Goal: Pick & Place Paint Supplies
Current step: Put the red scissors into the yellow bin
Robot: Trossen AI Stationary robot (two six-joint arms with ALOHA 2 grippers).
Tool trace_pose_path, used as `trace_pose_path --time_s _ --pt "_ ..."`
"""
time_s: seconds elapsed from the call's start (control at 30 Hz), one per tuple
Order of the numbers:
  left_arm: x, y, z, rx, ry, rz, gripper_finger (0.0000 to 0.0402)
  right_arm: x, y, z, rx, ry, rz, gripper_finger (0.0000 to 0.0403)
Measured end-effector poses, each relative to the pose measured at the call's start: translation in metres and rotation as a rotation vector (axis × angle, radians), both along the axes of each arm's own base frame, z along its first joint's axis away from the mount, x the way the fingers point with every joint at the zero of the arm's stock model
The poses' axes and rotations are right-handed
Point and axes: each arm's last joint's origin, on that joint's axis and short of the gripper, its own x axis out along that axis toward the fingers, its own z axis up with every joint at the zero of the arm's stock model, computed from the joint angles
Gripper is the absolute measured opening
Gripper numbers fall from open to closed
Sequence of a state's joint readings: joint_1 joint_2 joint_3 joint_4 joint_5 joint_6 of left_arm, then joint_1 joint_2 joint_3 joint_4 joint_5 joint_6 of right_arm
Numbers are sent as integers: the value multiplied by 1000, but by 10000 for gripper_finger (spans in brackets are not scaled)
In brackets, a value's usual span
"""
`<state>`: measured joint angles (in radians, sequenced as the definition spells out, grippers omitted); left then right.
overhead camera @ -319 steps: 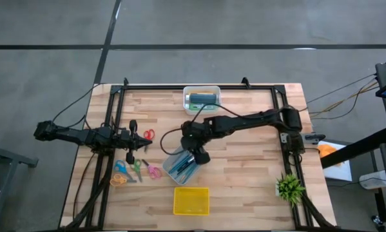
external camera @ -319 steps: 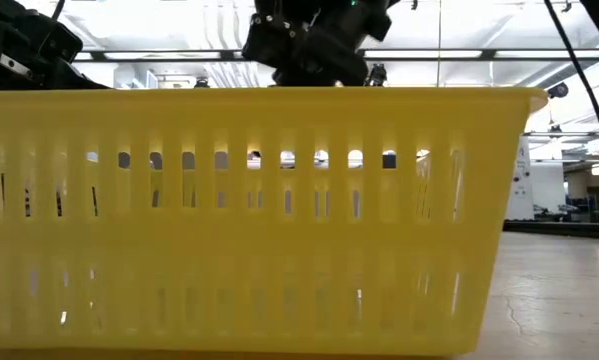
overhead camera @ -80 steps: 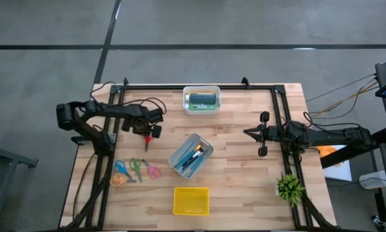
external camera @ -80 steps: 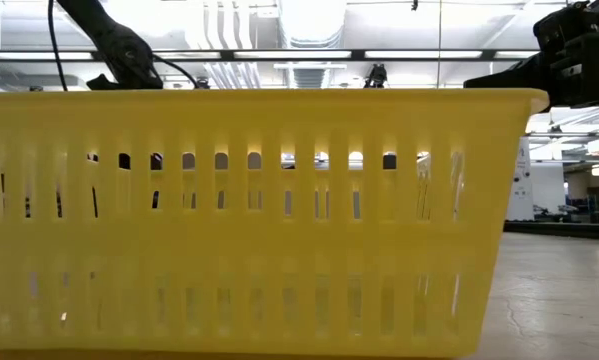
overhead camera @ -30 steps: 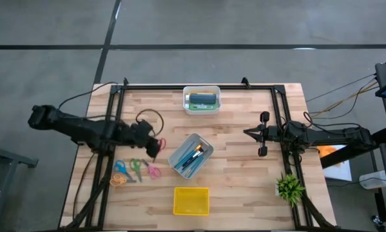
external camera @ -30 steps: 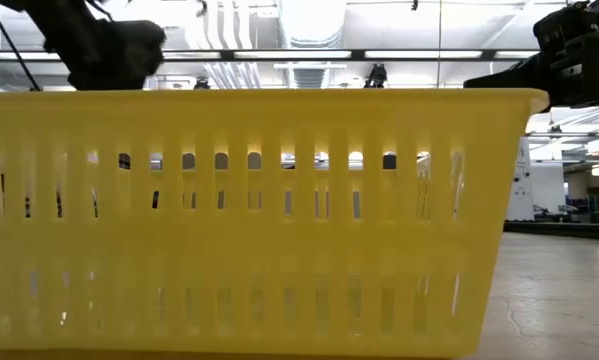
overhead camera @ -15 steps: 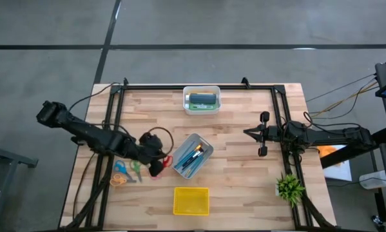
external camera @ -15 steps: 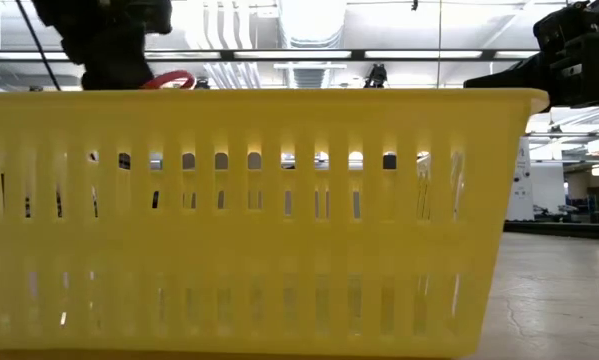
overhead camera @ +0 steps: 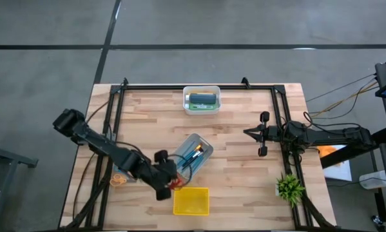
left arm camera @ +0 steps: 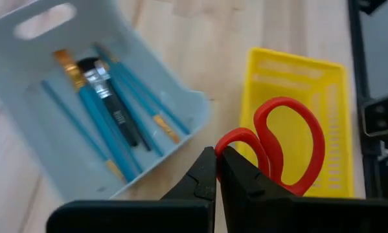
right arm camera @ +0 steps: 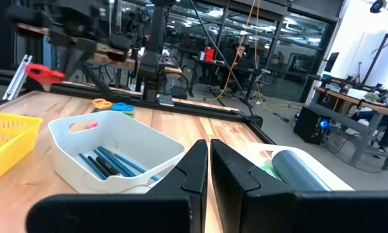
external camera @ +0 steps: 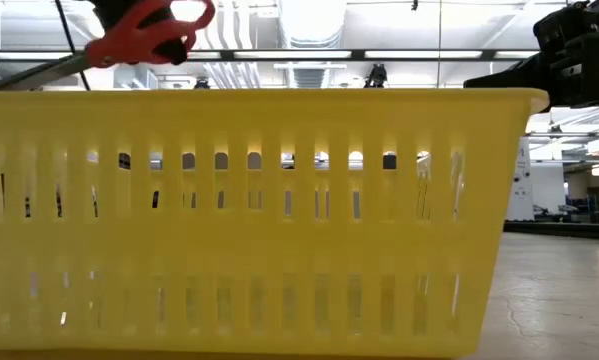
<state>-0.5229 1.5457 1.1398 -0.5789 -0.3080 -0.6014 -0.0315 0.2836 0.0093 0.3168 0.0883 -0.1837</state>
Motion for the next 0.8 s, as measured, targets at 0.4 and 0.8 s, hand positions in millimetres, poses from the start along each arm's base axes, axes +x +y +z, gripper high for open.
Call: trace_pose_path --time_s 0.4,0.8 --pt "35 -37 6 14 8 -211 5 0 0 0 0 2 0 15" --pt "56 -51 1 35 21 -320 5 0 0 -1 0 7 0 15"
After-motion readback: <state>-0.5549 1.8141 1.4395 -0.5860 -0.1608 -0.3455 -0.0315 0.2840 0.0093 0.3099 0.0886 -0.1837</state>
